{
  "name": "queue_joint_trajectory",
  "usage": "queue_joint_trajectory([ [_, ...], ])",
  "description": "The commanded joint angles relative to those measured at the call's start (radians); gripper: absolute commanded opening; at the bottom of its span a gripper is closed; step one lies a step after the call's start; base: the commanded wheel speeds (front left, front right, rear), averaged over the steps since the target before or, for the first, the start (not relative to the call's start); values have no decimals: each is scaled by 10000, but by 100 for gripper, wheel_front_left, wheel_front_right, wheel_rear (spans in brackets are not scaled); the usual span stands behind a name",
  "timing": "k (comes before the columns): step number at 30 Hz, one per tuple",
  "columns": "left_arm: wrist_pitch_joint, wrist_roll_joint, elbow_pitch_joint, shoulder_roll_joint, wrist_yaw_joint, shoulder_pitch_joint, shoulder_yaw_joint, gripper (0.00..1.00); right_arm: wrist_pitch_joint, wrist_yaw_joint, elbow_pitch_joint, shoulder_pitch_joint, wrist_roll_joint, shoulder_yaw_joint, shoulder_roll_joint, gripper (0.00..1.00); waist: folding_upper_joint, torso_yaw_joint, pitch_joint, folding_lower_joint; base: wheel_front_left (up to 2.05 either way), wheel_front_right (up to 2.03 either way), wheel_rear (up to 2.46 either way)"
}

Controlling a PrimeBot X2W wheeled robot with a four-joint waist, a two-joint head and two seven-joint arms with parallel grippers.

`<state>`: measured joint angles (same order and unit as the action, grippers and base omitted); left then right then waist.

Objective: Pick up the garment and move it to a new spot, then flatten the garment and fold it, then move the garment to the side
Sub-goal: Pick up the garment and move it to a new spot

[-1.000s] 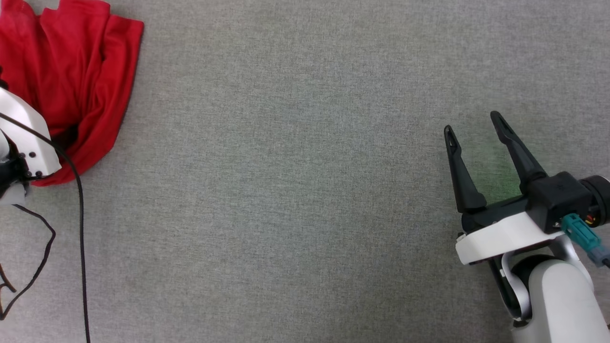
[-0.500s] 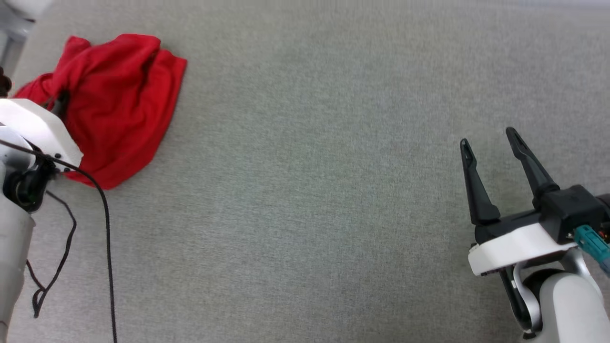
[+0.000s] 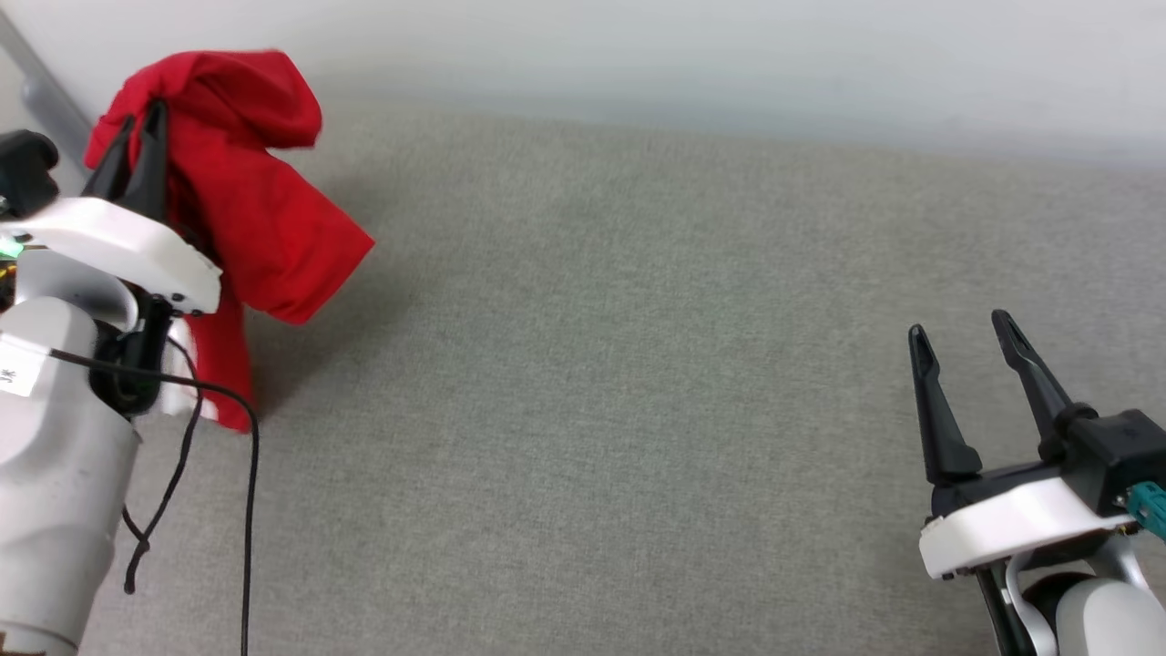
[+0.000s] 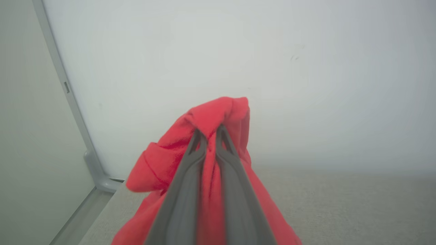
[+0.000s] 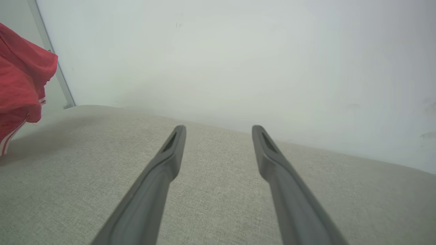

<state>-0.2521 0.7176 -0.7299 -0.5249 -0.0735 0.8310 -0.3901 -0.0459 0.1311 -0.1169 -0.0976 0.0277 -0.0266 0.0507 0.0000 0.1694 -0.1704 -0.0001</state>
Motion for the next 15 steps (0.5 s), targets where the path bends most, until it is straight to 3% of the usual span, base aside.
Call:
queue_joint_trajectory([
  [1,-99,-137,510,56,160,-297,49,0,9,-7,-50,220,136,-76,-5,100,0,-269,441,1,0,0,0],
  [8,73,-353,2578,407,596,-1524,-309,0,117,-7,-99,717,435,-227,-6,100,0,-962,1046,1,0,0,0],
  [15,898,-488,4652,981,793,-2653,-1385,0,224,-7,-244,961,566,-317,-7,100,0,-1878,1036,1,0,0,0],
])
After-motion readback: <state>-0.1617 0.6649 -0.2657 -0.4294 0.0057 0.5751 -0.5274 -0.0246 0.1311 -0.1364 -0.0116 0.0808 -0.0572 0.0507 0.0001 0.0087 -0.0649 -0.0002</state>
